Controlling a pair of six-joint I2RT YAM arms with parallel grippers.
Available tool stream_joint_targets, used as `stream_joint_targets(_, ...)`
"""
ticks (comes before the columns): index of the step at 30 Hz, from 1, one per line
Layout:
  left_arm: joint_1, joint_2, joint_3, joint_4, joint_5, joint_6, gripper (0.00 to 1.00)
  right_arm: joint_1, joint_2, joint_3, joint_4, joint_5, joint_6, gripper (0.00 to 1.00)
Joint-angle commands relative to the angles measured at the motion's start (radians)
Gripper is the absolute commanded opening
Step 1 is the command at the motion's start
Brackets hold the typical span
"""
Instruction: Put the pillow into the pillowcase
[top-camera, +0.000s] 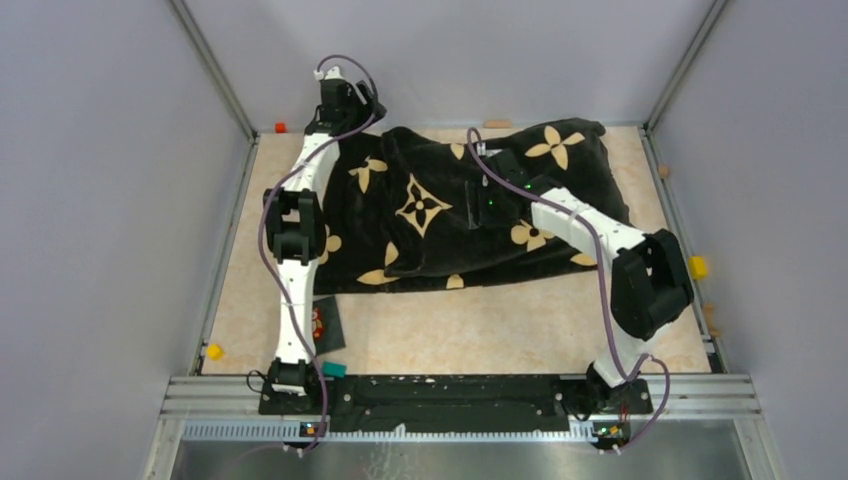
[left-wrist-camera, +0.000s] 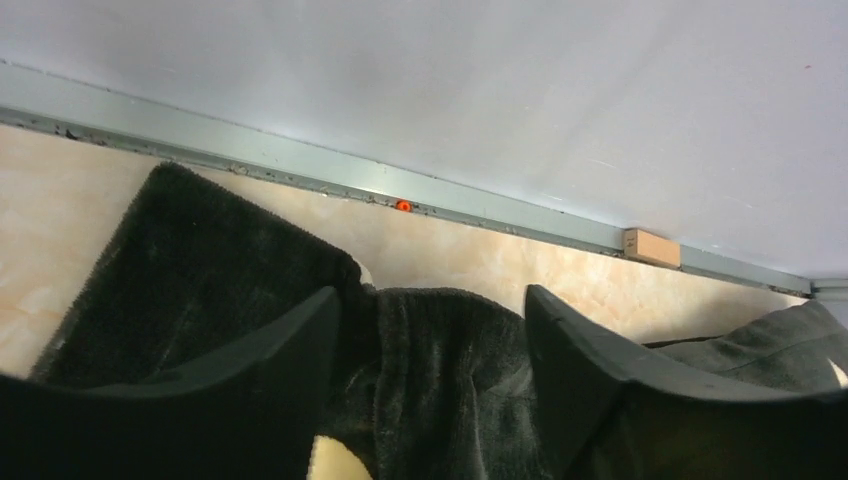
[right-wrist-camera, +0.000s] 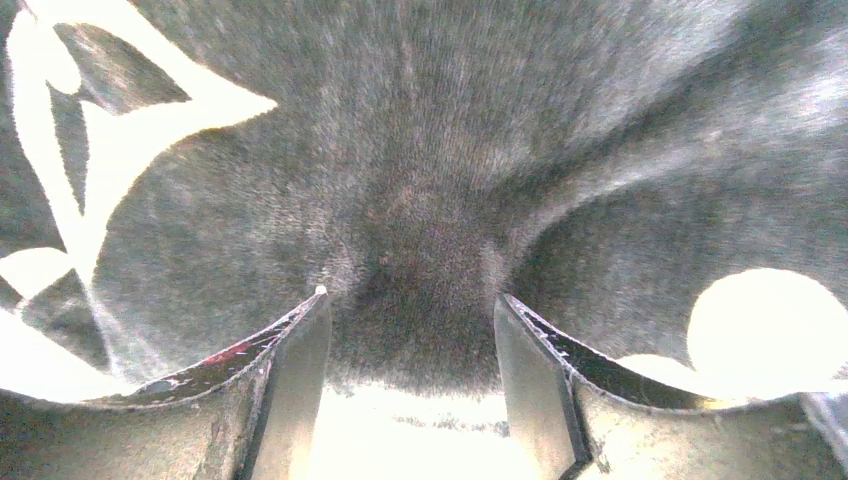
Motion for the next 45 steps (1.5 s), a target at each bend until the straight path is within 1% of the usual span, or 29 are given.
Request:
stream_joint_targets(1, -0.029, -0.173, -0.019, -0.008, 0.008, 0.061, 0.79, -0.03, -0.104, 0.096, -0.046, 0.08, 0.017, 0.6)
stream_joint_targets(4, -0.087, -0.308, -0.182, -0.02, 0.014, 0.06, 0.8, -0.128, -0.108, 0.084, -0.029, 0.103, 0.048, 0.62)
stream_joint_targets(6, -0.15, -0.388, -0.29, -0.036, -0.01, 0.078, 0.8, -0.219, -0.119, 0.048, 0.005, 0.083, 0.083, 0.62)
stream_joint_targets(8, -0.214, -0.469, -0.425, -0.011, -0.001, 0.069, 0.78, -0.286, -0.133, 0.0, 0.058, 0.079, 0.11, 0.63)
stream_joint_targets(11, -0.31, -0.551, -0.586, 0.026, 0.018, 0.015, 0.74, -0.316, -0.11, -0.032, 0.099, 0.114, 0.126, 0.63)
stream_joint_targets(14, -0.359, -0.585, -0.722, 0.071, 0.05, -0.055, 0.71, -0.313, -0.061, -0.051, 0.098, 0.087, 0.138, 0.63)
stream_joint_targets(15, -0.36, -0.585, -0.768, 0.065, 0.049, -0.086, 0.68, -0.303, -0.055, -0.074, 0.106, 0.074, 0.146, 0.63)
stream_joint_targets(17, -0.348, -0.587, -0.823, 0.001, -0.01, -0.129, 0.63, -0.255, -0.057, -0.119, 0.121, 0.071, 0.156, 0.63)
stream_joint_targets(19, -0.315, -0.603, -0.864, -0.086, -0.075, -0.154, 0.61, -0.198, -0.055, -0.156, 0.133, 0.057, 0.172, 0.63)
stream_joint_targets(20, -0.293, -0.616, -0.892, -0.097, -0.086, -0.157, 0.59, -0.17, -0.056, -0.172, 0.139, 0.048, 0.18, 0.63)
stream_joint_targets(22, -0.245, -0.64, -0.944, -0.095, -0.082, -0.153, 0.58, -0.13, -0.066, -0.191, 0.146, 0.029, 0.195, 0.63)
stream_joint_targets(25, -0.191, -0.661, -0.947, -0.118, -0.088, -0.114, 0.58, -0.109, -0.123, -0.176, 0.128, 0.02, 0.196, 0.64)
stream_joint_targets(29, -0.174, -0.678, -0.883, -0.122, -0.056, -0.049, 0.58, -0.11, -0.206, -0.071, 0.04, 0.061, 0.154, 0.65)
stream_joint_targets(31, -0.195, -0.695, -0.852, -0.122, -0.039, -0.016, 0.6, -0.11, -0.24, -0.015, 0.017, 0.057, 0.133, 0.66)
stream_joint_targets(33, -0.233, -0.732, -0.827, -0.129, -0.063, 0.03, 0.65, -0.11, -0.276, 0.027, 0.01, 0.042, 0.117, 0.66)
stream_joint_targets(34, -0.249, -0.751, -0.817, -0.138, -0.071, 0.047, 0.68, -0.109, -0.293, 0.044, 0.012, 0.03, 0.112, 0.71)
stream_joint_targets(36, -0.275, -0.797, -0.817, -0.148, -0.058, 0.071, 0.76, -0.109, -0.325, 0.066, 0.023, 0.004, 0.1, 0.77)
stream_joint_targets(37, -0.291, -0.82, -0.823, -0.148, -0.052, 0.089, 0.82, -0.108, -0.34, 0.075, 0.028, -0.005, 0.095, 0.78)
stream_joint_targets(38, -0.306, -0.848, -0.826, -0.153, -0.056, 0.112, 0.91, -0.109, -0.351, 0.082, 0.033, -0.014, 0.09, 0.78)
stream_joint_targets(39, -0.322, -0.875, -0.828, -0.161, -0.061, 0.132, 0.98, -0.109, -0.364, 0.087, 0.041, -0.021, 0.085, 0.79)
stream_joint_targets(45, -0.371, -1.043, -0.897, -0.155, -0.014, 0.211, 0.99, -0.109, -0.447, 0.062, 0.107, -0.039, 0.075, 0.8)
